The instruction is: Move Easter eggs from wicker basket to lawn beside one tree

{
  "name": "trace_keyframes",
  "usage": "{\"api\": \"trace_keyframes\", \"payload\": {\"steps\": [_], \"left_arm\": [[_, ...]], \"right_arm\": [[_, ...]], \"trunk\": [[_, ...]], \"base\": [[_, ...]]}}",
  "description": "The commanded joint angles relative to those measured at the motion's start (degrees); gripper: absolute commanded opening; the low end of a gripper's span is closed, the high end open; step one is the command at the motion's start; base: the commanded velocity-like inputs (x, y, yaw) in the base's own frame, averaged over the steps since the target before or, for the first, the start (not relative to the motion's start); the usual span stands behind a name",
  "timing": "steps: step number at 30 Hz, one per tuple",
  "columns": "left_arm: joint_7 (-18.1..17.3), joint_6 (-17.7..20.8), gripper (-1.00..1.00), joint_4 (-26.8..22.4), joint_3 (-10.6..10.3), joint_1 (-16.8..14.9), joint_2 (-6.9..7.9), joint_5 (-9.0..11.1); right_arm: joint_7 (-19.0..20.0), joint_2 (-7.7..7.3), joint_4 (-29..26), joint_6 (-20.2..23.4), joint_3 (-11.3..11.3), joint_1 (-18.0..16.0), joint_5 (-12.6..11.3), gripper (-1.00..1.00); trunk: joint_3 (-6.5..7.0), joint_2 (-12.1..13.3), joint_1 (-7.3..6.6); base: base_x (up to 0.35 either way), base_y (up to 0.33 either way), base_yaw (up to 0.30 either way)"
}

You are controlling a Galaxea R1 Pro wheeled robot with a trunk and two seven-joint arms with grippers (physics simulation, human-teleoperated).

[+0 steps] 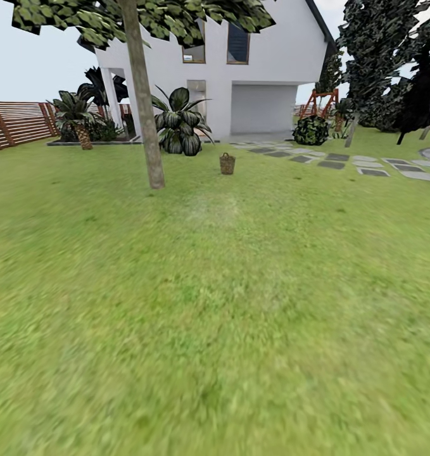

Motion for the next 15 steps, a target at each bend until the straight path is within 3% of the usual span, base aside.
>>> {"api": "trace_keyframes", "payload": {"steps": [1, 15], "left_arm": [[0.0, -0.1, 1.0, 0.0, 0.0, 0.0, -0.01, 0.0], [0.0, -0.1, 1.0, 0.0, 0.0, 0.0, -0.12, 0.0]], "right_arm": [[0.0, -0.01, 0.0, -0.2, 0.2, 0.0, 0.1, 1.0], [0.0, -0.01, 0.1, -0.2, 0.1, 0.0, 0.1, 1.0]], "trunk": [[-0.04, 0.0, 0.03], [-0.04, 0.0, 0.03]], "base": [[0.34, 0.0, 0.0], [0.339, 0.0, 0.0]]}}
